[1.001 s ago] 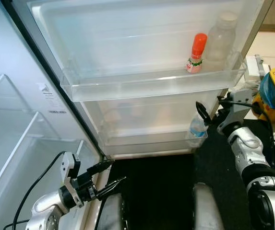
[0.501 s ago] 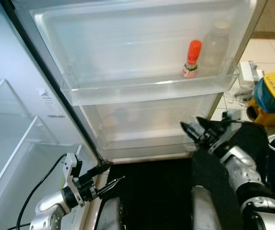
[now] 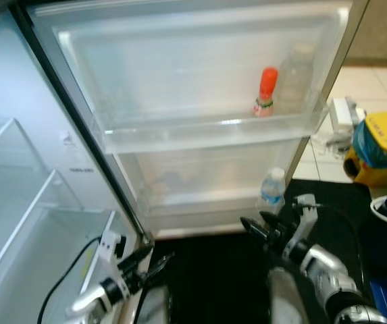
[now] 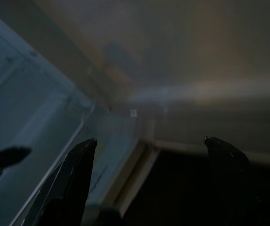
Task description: Restocking fridge
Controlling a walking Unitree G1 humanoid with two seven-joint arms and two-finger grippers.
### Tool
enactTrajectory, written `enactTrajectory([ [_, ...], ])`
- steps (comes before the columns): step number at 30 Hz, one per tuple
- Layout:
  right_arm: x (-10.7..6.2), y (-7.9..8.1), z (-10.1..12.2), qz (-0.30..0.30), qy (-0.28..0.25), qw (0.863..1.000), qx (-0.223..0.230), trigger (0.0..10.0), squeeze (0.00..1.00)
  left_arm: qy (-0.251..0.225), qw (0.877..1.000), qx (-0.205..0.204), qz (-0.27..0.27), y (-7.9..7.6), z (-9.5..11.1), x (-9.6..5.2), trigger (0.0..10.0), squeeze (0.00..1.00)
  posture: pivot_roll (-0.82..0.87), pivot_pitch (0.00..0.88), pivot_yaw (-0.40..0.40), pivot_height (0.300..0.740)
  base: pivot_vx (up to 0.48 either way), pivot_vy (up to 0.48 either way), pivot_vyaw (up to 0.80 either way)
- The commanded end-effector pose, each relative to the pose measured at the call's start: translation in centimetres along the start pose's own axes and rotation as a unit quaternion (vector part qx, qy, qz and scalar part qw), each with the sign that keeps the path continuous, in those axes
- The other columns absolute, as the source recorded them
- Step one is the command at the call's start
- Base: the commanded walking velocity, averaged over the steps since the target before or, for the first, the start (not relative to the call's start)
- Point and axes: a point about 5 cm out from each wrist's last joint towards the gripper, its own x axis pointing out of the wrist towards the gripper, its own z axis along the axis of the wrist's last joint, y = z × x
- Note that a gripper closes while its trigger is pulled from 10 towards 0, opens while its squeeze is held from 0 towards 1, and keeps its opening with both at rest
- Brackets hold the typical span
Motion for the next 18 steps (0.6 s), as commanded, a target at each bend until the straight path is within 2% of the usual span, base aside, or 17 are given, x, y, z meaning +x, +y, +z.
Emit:
enactTrajectory([
  [1, -0.5, -0.1, -1.5, -0.016, 0.031, 0.999, 0.012, 10.0, 0.00, 0.011, 0.999, -0.014, 0.043, 0.4, -0.9, -0.3, 10.0, 0.00, 0.00, 0.098, 0.048, 0.609, 0.000, 0.000, 0.00],
  [4, -1.3, -0.3, -3.1, -0.039, 0.060, 0.997, 0.026, 10.0, 0.00, 0.027, 0.995, -0.041, 0.091, 0.9, -2.1, -0.6, 10.0, 0.00, -0.01, 0.089, 0.049, 0.623, 0.000, 0.000, 0.00],
  [7, -1.6, -0.4, -3.7, -0.050, 0.070, 0.996, 0.033, 10.0, 0.00, 0.037, 0.992, -0.054, 0.106, 0.9, -2.7, -0.8, 10.0, 0.00, -0.01, 0.089, 0.049, 0.633, 0.000, 0.000, 0.00],
  [10, -2.4, -0.4, -5.2, -0.075, 0.092, 0.992, 0.047, 10.0, 0.00, 0.064, 0.983, -0.086, 0.150, 1.1, -4.4, -1.7, 10.0, 0.00, -0.01, 0.085, 0.048, 0.638, 0.000, 0.000, 0.00],
  [13, -2.7, -0.5, -5.9, -0.091, 0.111, 0.988, 0.048, 10.0, 0.00, 0.072, 0.978, -0.099, 0.169, 1.2, -5.1, -2.1, 10.0, 0.00, 0.00, 0.083, 0.047, 0.638, 0.000, 0.000, 0.00],
  [14, -2.9, -0.5, -6.4, -0.104, 0.125, 0.986, 0.045, 10.0, 0.00, 0.076, 0.973, -0.110, 0.190, 1.4, -5.4, -2.5, 10.0, 0.00, 0.00, 0.081, 0.047, 0.638, -0.364, 0.000, 0.00],
  [18, -3.1, -0.6, -6.8, -0.120, 0.139, 0.982, 0.045, 10.0, 0.00, 0.069, 0.966, -0.127, 0.213, 1.6, -5.8, -3.0, 10.0, 0.00, 0.00, 0.079, 0.045, 0.638, -0.384, 0.000, 0.00],
])
